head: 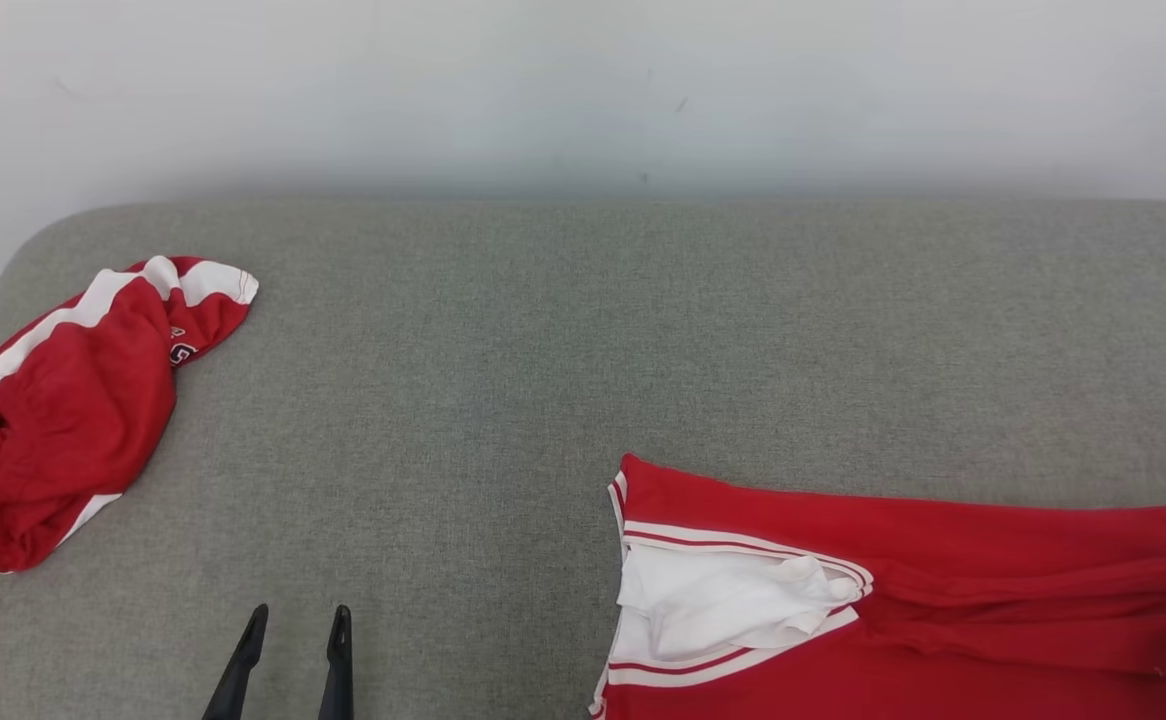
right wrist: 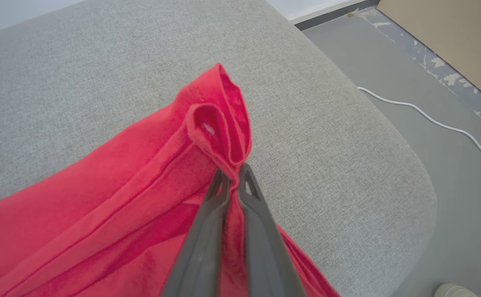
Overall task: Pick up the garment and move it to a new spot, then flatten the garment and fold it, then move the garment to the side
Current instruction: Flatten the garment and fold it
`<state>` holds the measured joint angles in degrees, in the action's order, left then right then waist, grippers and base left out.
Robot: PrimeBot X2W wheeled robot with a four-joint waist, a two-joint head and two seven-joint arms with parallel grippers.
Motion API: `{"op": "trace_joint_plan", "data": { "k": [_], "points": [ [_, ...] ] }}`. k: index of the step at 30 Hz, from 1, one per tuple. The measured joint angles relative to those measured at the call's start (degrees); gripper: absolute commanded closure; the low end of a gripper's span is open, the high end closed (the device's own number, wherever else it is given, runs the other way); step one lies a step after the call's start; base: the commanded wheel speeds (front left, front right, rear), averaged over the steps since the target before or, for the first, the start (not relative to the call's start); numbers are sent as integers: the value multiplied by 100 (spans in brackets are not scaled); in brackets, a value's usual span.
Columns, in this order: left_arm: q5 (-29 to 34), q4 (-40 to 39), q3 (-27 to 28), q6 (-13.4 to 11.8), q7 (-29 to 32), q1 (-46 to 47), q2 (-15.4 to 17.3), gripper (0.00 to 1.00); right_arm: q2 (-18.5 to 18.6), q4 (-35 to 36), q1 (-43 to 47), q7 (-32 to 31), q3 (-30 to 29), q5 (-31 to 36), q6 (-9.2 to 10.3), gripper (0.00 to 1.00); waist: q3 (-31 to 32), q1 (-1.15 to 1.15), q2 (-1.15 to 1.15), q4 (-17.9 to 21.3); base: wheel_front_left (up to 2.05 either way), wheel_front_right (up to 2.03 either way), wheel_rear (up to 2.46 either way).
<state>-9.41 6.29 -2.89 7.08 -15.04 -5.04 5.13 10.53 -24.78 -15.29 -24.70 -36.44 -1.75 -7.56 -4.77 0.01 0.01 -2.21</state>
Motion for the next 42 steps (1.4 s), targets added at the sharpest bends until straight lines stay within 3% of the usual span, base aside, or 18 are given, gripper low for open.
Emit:
{"op": "trace_joint_plan", "data": {
  "k": [5,12,23,33,42],
  "points": [
    [-30,16,-9,3,-1,-35,-65,0,-125,452,118,-110,103,40,0,100,122,0,0,31,0,0,0],
    [-59,82,8,4,0,-112,-111,0,-437,969,323,-453,900,-274,1,100,317,0,0,56,0,0,0],
    [-164,129,-41,7,-1,-207,-188,0,-728,1211,532,-805,3188,-1564,1,100,639,0,-1,-56,0,0,0],
    [-237,192,-146,13,-1,-232,-210,0,-756,186,59,-319,4434,-2357,1,100,778,0,-1,-413,0,0,0],
    [-272,266,-252,32,-1,-223,-216,0,-759,-891,-380,232,4987,-2719,1,100,802,0,-1,-773,0,0,0]
  ]
}}
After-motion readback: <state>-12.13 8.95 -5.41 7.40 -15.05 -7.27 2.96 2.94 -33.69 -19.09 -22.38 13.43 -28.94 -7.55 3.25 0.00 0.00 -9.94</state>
